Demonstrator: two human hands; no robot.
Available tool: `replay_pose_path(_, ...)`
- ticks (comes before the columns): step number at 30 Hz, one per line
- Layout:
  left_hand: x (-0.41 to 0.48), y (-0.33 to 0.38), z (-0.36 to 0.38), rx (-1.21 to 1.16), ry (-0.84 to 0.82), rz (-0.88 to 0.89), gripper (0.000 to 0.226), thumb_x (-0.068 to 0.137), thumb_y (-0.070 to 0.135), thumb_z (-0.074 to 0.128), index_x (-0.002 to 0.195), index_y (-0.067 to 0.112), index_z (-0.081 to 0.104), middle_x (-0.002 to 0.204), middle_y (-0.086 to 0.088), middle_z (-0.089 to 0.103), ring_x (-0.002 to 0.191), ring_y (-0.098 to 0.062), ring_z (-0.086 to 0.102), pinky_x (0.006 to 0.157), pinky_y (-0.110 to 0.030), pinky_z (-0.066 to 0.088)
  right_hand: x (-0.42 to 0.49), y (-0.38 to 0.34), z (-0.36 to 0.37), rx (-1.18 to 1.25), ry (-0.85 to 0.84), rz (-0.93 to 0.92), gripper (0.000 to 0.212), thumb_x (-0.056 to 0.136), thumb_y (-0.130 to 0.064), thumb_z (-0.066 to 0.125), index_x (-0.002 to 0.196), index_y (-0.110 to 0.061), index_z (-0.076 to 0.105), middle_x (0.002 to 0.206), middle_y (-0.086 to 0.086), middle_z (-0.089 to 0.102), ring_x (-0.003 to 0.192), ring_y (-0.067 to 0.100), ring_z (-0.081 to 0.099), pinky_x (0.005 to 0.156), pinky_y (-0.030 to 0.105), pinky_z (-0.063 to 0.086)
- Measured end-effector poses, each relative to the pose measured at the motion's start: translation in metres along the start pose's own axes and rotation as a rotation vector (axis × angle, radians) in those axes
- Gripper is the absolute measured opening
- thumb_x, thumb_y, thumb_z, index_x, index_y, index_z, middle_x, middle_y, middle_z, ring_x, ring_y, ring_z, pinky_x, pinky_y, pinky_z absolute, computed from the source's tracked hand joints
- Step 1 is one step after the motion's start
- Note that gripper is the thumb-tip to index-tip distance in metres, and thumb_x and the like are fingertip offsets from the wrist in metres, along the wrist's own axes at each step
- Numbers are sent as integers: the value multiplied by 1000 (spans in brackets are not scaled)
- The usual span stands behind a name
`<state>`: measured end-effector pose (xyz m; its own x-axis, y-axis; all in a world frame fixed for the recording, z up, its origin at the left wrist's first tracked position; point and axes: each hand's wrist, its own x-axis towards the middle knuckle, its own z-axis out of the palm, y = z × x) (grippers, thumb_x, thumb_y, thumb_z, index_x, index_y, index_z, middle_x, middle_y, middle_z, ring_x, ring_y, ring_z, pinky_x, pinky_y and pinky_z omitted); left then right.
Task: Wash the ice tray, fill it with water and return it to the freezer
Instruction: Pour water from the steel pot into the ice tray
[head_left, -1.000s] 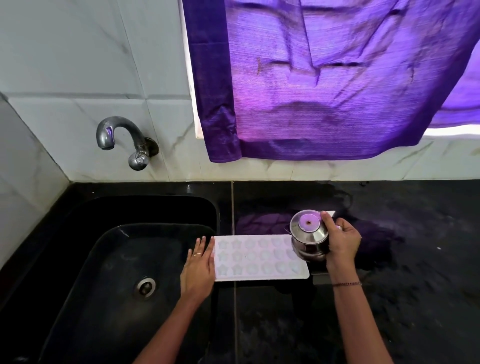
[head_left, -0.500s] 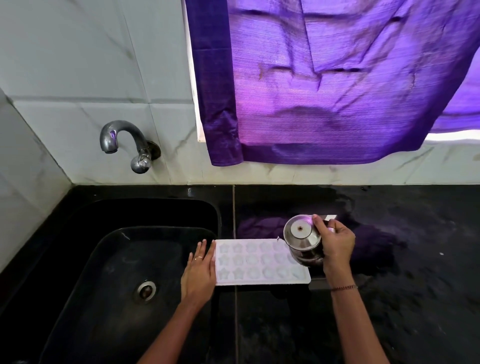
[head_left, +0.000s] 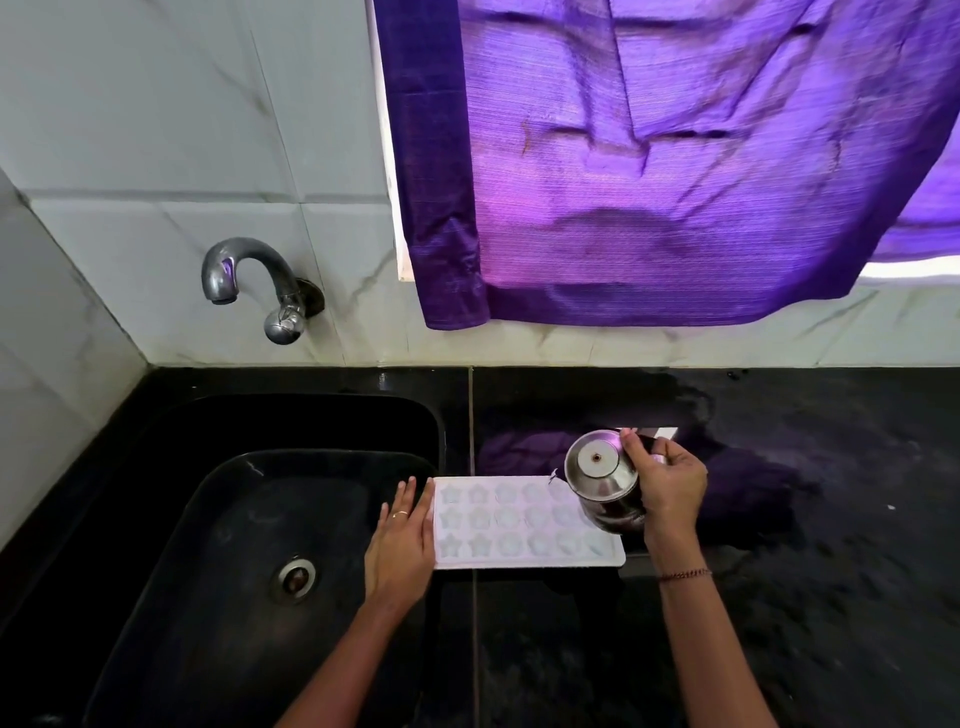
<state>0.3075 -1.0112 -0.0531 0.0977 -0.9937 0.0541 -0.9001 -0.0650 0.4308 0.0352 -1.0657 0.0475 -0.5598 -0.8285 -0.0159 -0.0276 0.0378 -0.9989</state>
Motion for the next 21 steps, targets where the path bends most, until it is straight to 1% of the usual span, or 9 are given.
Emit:
replay_pose_path(4,0,0,1,-13,2,2,74,84,48,-8,149,25,19,157,1,16,145,-8,5,116,-24,-1,-1,-1,-1,1,4,-14,45,74,-18,78,67,16,49,61,10,49,62,20,42,60,33,40)
replay_pose_path(7,1,-1,2,-13,7,6,73,85,47,-7,149,24,19,157,1,18,145,-9,6,116,-25,1,-2,-4,-2,40,13,-11,41,75,-14,77,57,1,44,59,7,40,62,21,35,59,31,35)
replay_pose_path(9,1,-2,3,-10,7,7,72,85,47,-7,149,25,18,157,1,17,145,-8,5,116,-24,0,-1,-5,-2,73,19,16,43,75,-13,77,54,-8,39,59,6,37,62,20,34,58,31,34)
replay_pose_path(11,1,-2,3,-12,6,5,72,85,47,-7,149,25,18,157,1,17,144,-8,4,116,-24,0,-1,-7,-2,103,26,44,48,75,-13,77,53,-13,35,60,7,35,62,20,33,59,31,33)
replay_pose_path(16,2,-3,4,-5,0,5,72,85,47,-8,149,25,17,158,1,16,145,-9,4,116,-24,-2,-3,-7,3,183,19,107,50,73,-17,78,52,-18,33,64,9,36,64,19,35,60,30,35)
replay_pose_path(21,2,-4,5,-13,7,5,71,86,47,-7,149,25,18,157,0,17,146,-10,6,116,-24,0,-7,-9,11,151,-15,93,49,74,-17,78,53,-16,34,64,9,38,64,20,37,59,30,36)
